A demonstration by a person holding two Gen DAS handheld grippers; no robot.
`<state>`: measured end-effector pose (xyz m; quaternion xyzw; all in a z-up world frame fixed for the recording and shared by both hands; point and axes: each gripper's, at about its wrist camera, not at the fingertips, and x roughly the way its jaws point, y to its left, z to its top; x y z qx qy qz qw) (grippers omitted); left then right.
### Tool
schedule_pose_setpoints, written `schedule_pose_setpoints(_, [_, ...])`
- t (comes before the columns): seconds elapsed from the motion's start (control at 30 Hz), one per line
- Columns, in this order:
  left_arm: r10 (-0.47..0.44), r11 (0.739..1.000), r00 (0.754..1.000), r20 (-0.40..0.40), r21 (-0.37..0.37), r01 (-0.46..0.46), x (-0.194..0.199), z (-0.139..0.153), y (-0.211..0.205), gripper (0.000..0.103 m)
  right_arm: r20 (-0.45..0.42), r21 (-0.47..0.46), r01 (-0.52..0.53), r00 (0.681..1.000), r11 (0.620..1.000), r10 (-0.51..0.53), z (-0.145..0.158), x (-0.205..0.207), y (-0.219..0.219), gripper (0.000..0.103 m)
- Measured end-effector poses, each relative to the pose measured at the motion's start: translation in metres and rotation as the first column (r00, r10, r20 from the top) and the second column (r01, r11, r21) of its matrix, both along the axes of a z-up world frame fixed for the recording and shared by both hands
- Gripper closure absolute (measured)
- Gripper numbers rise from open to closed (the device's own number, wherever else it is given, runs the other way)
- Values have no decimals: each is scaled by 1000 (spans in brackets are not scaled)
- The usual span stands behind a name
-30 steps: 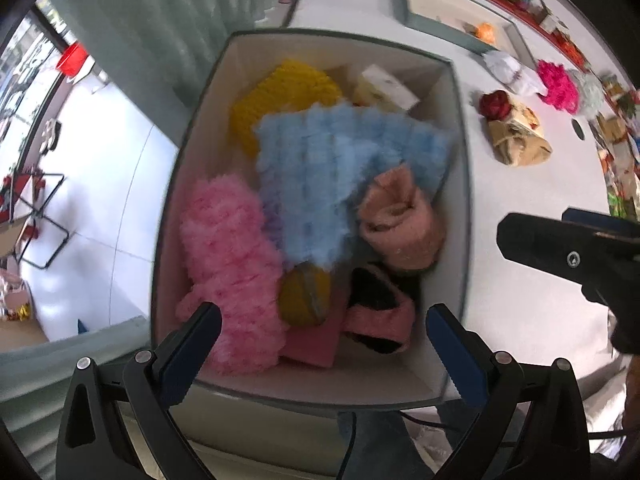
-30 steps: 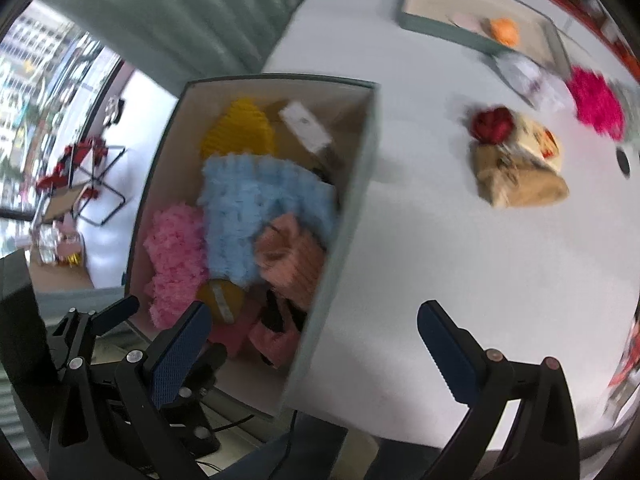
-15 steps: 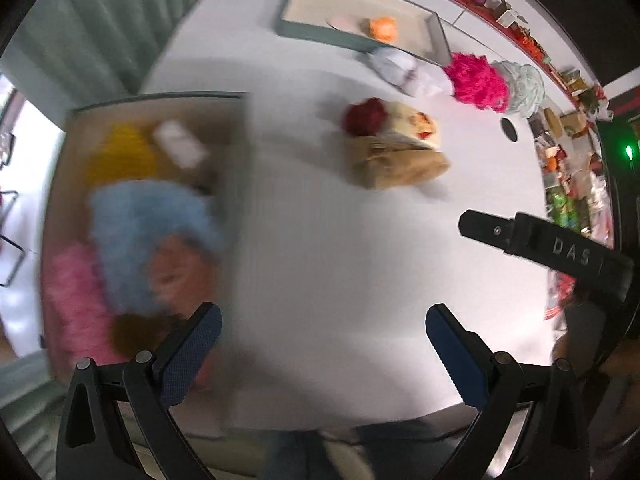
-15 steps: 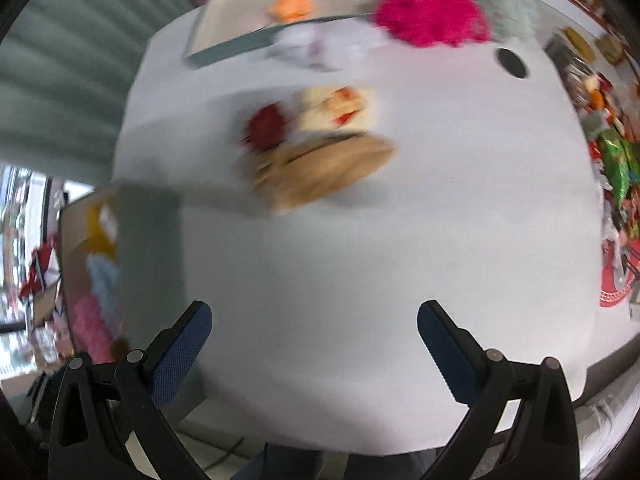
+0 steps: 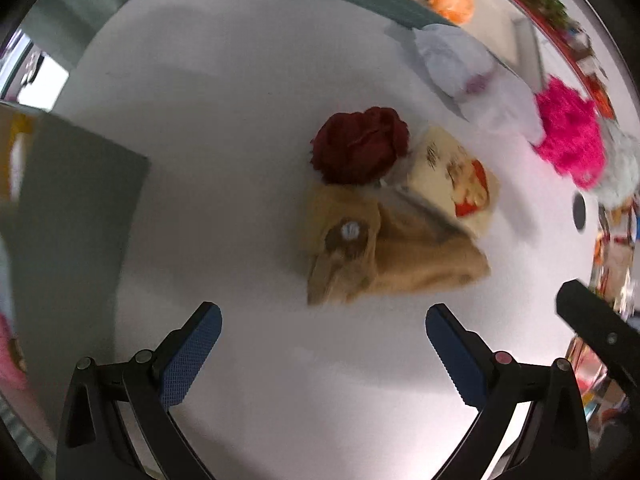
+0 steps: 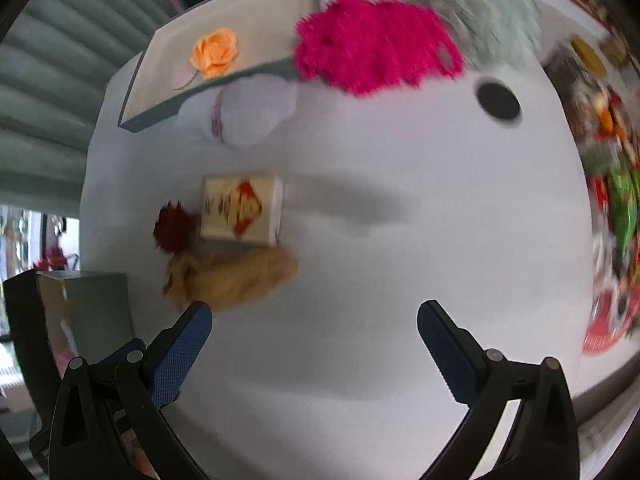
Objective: Organize soft objects
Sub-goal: 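Move both tools toward the beige sock and the white cloth bundle, then grasp the beige bear-face sock with the left tool while the right tool grasps the white ribbon-tied bundle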
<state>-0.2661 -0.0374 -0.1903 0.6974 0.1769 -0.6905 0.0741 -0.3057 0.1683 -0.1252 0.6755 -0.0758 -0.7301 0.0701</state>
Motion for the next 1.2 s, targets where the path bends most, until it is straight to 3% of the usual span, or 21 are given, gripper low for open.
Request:
schedule_pose_setpoints(0.13, [45, 999, 999, 5, -13, -45, -9, -15, 0, 0, -73, 53, -152, 985, 987, 155, -1, -32, -21, 0])
schedule_pose_setpoints(0.33, [53, 998, 998, 25, -45, -51, -15, -29, 5, 0, -146, 150, -370, 909, 917, 390, -9, -73, -71, 0])
schedule_pose_setpoints(0.47, [52, 996, 998, 31, -80, -49, -18, -30, 8, 0, -154, 174, -427, 878, 888, 452, -22, -90, -94, 0])
schedule_pose_setpoints(0.67, [5, 994, 1000, 30, -112, -2, -24, -29, 24, 0, -117, 171, -443, 878, 880, 465, -49, -113, -112, 0])
schedule_pose_setpoints(0.77, [-15, 994, 1000, 24, -112, 18, -26, -27, 28, 0, -98, 162, -437, 885, 885, 455, -59, -119, -114, 16])
schedule_pose_setpoints(0.8, [-25, 993, 1000, 19, -116, 27, -27, -26, 29, 0, -87, 160, -433, 889, 887, 450, -61, -118, -112, 43])
schedule_pose_setpoints(0.83, [-36, 992, 999, 14, -120, 37, -27, -24, 31, 1, -78, 167, -428, 892, 888, 445, -63, -119, -113, 55])
schedule_pose_setpoints(0.93, [-61, 993, 998, -5, -103, 60, -33, -18, 40, 19, -74, 129, -407, 906, 904, 418, -57, -118, -101, 63])
schedule_pose_setpoints(1.07, [-136, 989, 990, -37, -59, 134, -36, -5, 53, 67, -68, 48, -374, 924, 926, 376, -43, -103, -80, 63])
schedule_pose_setpoints(1.2, [-153, 988, 987, -57, -7, 153, -26, 8, 53, 73, -61, -29, -323, 945, 946, 321, -28, -85, -50, 63])
